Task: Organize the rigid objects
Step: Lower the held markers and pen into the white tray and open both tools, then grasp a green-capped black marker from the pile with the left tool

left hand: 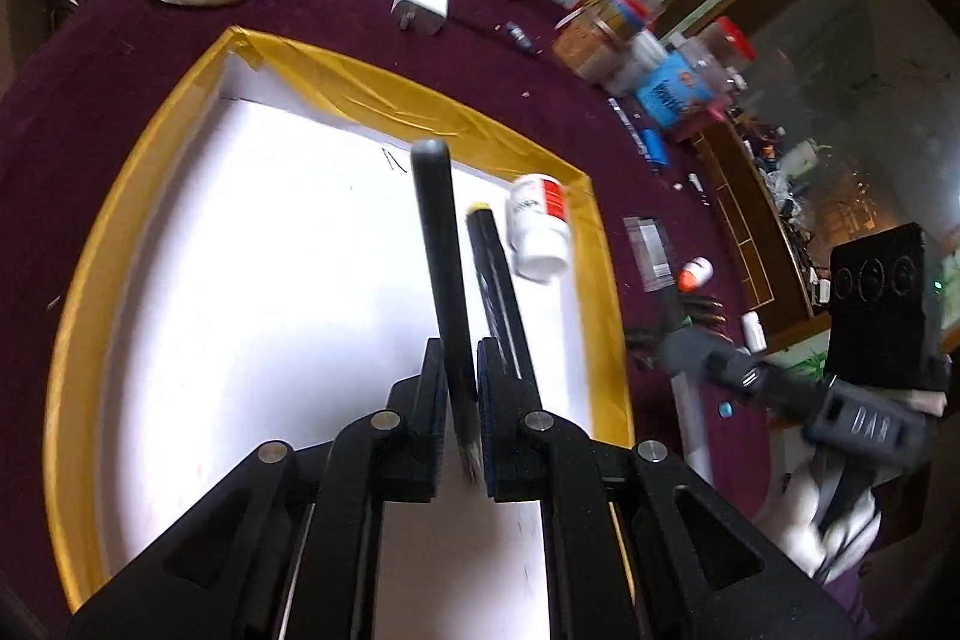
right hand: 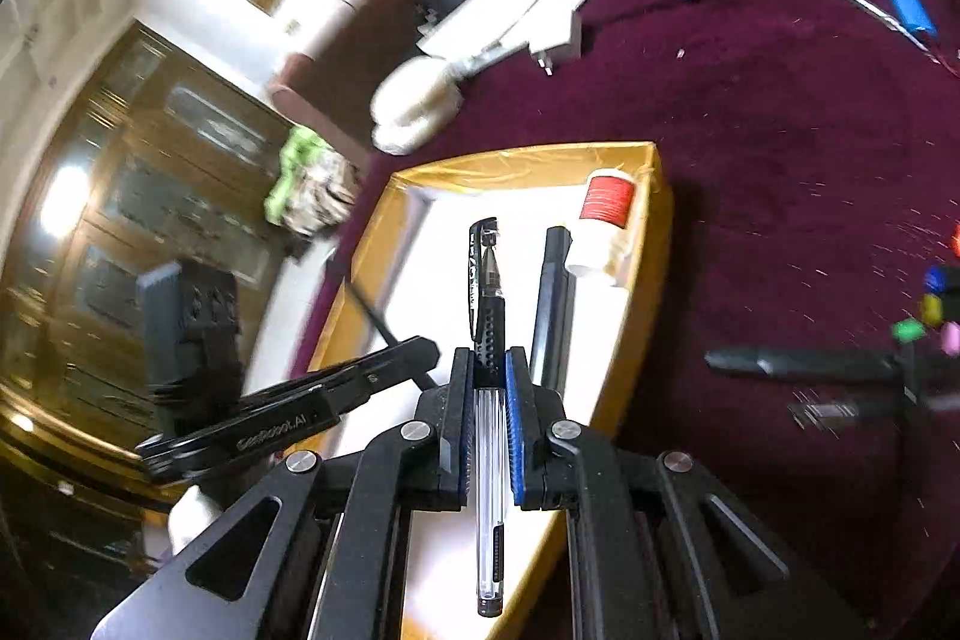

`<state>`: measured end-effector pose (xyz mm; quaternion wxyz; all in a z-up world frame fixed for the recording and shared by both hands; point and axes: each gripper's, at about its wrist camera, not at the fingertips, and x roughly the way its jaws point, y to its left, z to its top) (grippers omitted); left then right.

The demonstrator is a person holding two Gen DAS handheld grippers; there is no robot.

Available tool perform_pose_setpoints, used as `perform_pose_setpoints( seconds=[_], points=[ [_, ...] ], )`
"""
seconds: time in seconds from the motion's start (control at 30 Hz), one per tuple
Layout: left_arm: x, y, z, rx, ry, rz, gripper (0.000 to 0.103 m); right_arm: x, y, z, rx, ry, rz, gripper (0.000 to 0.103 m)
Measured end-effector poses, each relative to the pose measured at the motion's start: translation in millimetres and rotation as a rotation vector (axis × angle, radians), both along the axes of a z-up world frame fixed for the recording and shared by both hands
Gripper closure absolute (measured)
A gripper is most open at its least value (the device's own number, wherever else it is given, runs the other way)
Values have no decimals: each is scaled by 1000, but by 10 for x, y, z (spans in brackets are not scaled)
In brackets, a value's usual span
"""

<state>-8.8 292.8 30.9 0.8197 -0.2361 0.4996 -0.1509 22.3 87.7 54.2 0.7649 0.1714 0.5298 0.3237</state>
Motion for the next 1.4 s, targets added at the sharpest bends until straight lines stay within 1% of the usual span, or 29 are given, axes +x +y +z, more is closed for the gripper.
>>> perform_pose_setpoints(
  seconds=[0.03,0.1,0.13,0.2,0.23,0.27,0.33,0.43,0.5,0.57,0.6,0.63,0.67,0.73,0.8,0.83,0.87,0.97,1.0,1.03,1.07,1.13,1.17,1.2,1.23,1.3,1.33,1.37,1.4],
  points=[
    [62,3,-70,-5,18,17,96,36,56,-43,-9,9,-3,94],
    [116,37,-179,-11,42,56,86,169,207,-183,-22,41,-14,94],
    [118,60,-231,-23,52,74,83,216,224,-204,-28,44,-21,94],
    [67,118,-249,-72,36,100,73,260,280,-260,-60,32,-42,92],
    [33,134,-249,-84,25,111,68,263,289,-261,-77,18,-42,91],
    [-11,151,-240,-89,11,123,66,266,290,-239,-87,2,-44,86],
    [-122,178,-243,-99,-17,155,66,245,244,-208,-90,-22,-63,72],
    [-256,180,-257,-124,-21,176,66,125,14,-91,-39,-51,-87,72],
    [-343,151,-248,-110,-31,183,64,-35,-228,58,-50,-122,-116,71],
    [-377,98,-220,-91,-36,173,62,-186,-524,157,-71,-172,-156,66],
    [-374,86,-204,-92,-39,169,62,-279,-750,192,-94,-188,-192,61],
    [-371,72,-166,-102,-56,162,62,-337,-922,204,-112,-195,-224,58],
    [-406,58,-76,-110,-96,153,62,-401,-1150,203,-136,-197,-262,56],
    [-509,-5,108,-102,-161,145,61,-538,-1670,140,-211,-186,-345,56],
    [-644,-151,312,-99,-221,104,53,-629,-2042,38,-305,-167,-396,56],
    [-707,-258,406,-89,-244,74,46,-674,-2200,-11,-350,-159,-418,56],
    [-765,-405,486,-71,-261,40,44,-721,-2398,-96,-409,-152,-444,56],
    [-805,-832,534,-55,-250,-55,44,-780,-2726,-250,-495,-126,-485,56],
    [-785,-952,522,-55,-238,-75,44,-765,-2808,-294,-494,-120,-502,56],
    [-763,-1117,491,-55,-220,-99,44,-739,-2829,-323,-494,-119,-510,52],
    [-762,-1215,467,-52,-210,-113,44,-696,-2883,-317,-484,-131,-527,51],
    [-754,-1487,405,-38,-182,-142,44,-570,-2930,-327,-522,-138,-580,50],
    [-745,-1637,363,-36,-165,-159,44,-593,-2962,-340,-521,-139,-590,48],
    [-749,-1746,334,-36,-155,-172,44,-518,-2974,-403,-521,-127,-597,37],
    [-752,-1833,316,-32,-149,-179,44,-468,-2952,-441,-519,-120,-584,22],
    [-705,-2029,246,-7,-128,-185,44,-359,-2843,-446,-544,-131,-531,1],
    [-690,-2083,212,2,-118,-184,44,-318,-2786,-512,-568,-112,-497,1],
    [-658,-2162,179,12,-111,-183,44,-307,-2703,-516,-619,-166,-474,2],
    [-624,-2242,150,28,-106,-181,44,-315,-2706,-500,-617,-164,-467,1]
  ],
)
